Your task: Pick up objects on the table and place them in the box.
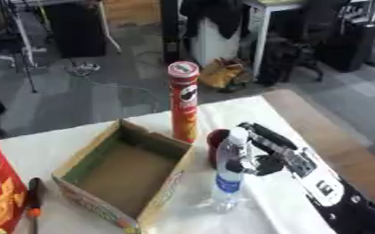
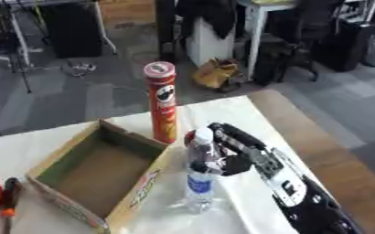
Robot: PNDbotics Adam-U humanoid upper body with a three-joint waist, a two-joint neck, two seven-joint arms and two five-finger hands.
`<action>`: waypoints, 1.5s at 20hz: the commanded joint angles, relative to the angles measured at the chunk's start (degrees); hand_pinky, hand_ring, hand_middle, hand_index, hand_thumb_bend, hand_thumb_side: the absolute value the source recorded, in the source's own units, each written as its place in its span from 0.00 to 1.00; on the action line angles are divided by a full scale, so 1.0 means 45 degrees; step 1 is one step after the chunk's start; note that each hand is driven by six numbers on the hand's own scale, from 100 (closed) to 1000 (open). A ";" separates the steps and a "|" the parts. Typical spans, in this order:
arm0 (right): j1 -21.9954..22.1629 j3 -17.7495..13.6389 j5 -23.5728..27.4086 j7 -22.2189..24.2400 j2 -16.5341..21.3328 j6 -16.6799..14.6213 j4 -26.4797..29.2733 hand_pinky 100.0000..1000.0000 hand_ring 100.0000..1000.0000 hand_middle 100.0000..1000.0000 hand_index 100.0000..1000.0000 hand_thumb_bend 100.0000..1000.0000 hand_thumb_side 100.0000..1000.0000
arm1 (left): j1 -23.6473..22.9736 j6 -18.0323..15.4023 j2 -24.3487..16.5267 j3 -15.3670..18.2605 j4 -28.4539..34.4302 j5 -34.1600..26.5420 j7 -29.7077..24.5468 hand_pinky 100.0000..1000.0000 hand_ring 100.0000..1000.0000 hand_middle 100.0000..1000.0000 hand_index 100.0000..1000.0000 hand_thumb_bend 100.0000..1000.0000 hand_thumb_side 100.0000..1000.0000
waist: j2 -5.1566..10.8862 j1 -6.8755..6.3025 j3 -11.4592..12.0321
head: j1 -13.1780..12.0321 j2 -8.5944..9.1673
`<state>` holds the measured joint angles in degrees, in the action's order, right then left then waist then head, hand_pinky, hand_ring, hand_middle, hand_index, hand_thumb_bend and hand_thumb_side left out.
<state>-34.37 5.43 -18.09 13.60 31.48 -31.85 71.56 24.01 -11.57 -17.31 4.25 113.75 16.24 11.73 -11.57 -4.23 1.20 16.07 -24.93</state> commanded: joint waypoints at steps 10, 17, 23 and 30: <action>-0.0250 -0.0071 0.0437 0.0065 0.0290 0.0016 0.0038 0.01 0.32 0.18 0.47 0.45 0.71 | 0.0121 0.0010 -0.0108 0.0136 0.0187 -0.0091 -0.0027 1.00 0.96 0.86 0.83 0.00 0.98 | 0.0109 0.0046 0.0064 | 0.0121 0.0169; -0.0267 -0.0104 0.0875 0.0213 0.0305 0.0215 0.0144 0.00 0.32 0.17 0.47 0.44 0.71 | 0.0120 0.0026 -0.0115 0.0151 0.0187 -0.0082 -0.0026 1.00 0.96 0.86 0.83 0.00 0.97 | 0.0112 0.0044 0.0052 | 0.0141 0.0182; -0.0330 -0.0148 0.1661 0.0437 0.0398 0.0674 0.0574 0.00 0.31 0.16 0.47 0.43 0.71 | 0.0106 0.0036 -0.0127 0.0148 0.0187 -0.0078 -0.0040 1.00 0.96 0.86 0.83 0.00 0.97 | 0.0143 0.0031 0.0021 | 0.0169 0.0191; -0.0414 -0.0211 0.2577 0.0539 0.0528 0.1343 0.1152 0.00 0.30 0.15 0.46 0.43 0.70 | 0.0102 0.0052 -0.0125 0.0150 0.0187 -0.0081 -0.0039 1.00 0.95 0.86 0.83 0.00 0.97 | 0.0165 -0.0015 0.0015 | 0.0272 0.0223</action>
<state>-34.85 5.40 -7.69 16.09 31.73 -26.32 74.86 24.01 -11.39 -17.30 4.28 113.75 15.99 11.53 -11.88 -4.43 1.24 17.06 -24.47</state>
